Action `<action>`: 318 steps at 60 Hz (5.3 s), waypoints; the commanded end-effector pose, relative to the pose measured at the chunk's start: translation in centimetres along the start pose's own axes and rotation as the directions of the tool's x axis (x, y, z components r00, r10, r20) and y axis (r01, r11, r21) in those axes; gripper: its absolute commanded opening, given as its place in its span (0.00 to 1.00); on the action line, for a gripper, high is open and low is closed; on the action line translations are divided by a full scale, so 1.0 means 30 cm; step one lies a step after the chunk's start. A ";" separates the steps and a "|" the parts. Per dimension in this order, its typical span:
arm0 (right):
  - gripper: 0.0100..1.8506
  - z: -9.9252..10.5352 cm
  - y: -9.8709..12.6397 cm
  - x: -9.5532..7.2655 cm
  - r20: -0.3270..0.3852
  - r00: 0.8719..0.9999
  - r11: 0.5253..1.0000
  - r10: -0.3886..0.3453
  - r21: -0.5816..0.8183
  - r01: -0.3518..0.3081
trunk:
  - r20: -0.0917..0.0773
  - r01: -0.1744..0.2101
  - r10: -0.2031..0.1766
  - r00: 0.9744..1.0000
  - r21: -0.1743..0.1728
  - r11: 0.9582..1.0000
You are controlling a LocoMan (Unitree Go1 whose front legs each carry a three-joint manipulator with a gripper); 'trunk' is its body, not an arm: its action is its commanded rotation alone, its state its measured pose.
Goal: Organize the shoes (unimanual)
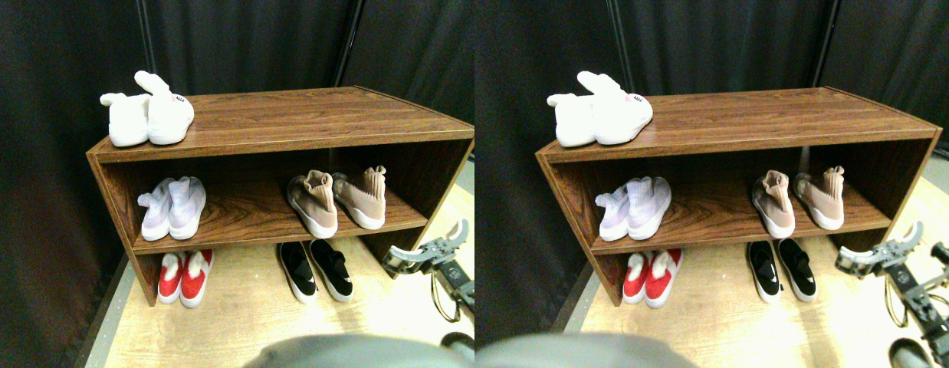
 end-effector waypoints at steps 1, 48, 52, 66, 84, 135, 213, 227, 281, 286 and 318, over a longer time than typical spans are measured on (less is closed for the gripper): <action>0.73 0.034 0.030 -0.023 0.082 0.996 0.999 0.030 -0.015 -0.029 | 0.002 0.001 -0.001 1.000 -0.010 1.000; 0.03 0.200 0.039 0.198 0.303 0.953 0.988 0.017 -0.152 0.031 | 0.003 -0.018 0.019 1.000 -0.022 1.000; 0.03 0.197 0.036 0.220 0.319 0.948 0.991 -0.014 -0.120 0.055 | 0.003 -0.018 0.019 1.000 -0.022 1.000; 0.03 0.174 -0.020 0.283 0.247 0.963 0.989 -0.112 -0.071 0.133 | 0.003 -0.018 0.019 1.000 -0.022 1.000; 0.03 0.146 -0.061 0.300 0.249 0.958 0.985 -0.144 -0.060 0.164 | -0.004 -0.047 0.047 0.999 -0.038 0.998; 0.03 0.051 -0.088 0.293 0.172 0.971 0.983 -0.168 -0.050 0.179 | -0.023 -0.079 0.078 0.997 -0.062 0.995; 0.03 -0.065 -0.067 0.270 -0.024 0.989 0.989 -0.148 -0.019 0.148 | -0.029 -0.098 0.096 0.995 -0.077 0.992; 0.03 -0.105 -0.063 0.243 0.004 0.985 0.985 -0.173 0.011 0.173 | -0.027 -0.098 0.096 0.995 -0.078 0.992; 0.03 -0.002 -0.009 0.223 0.036 0.994 0.990 -0.104 -0.089 0.107 | -0.014 -0.074 0.074 0.997 -0.056 0.996; 0.03 0.005 0.014 0.210 0.017 0.998 0.988 -0.066 -0.136 0.067 | -0.012 -0.071 0.070 0.997 -0.053 0.996; 0.03 -0.010 0.055 0.037 -0.010 0.999 0.997 0.037 -0.069 -0.037 | -0.040 -0.075 0.072 0.997 -0.055 0.996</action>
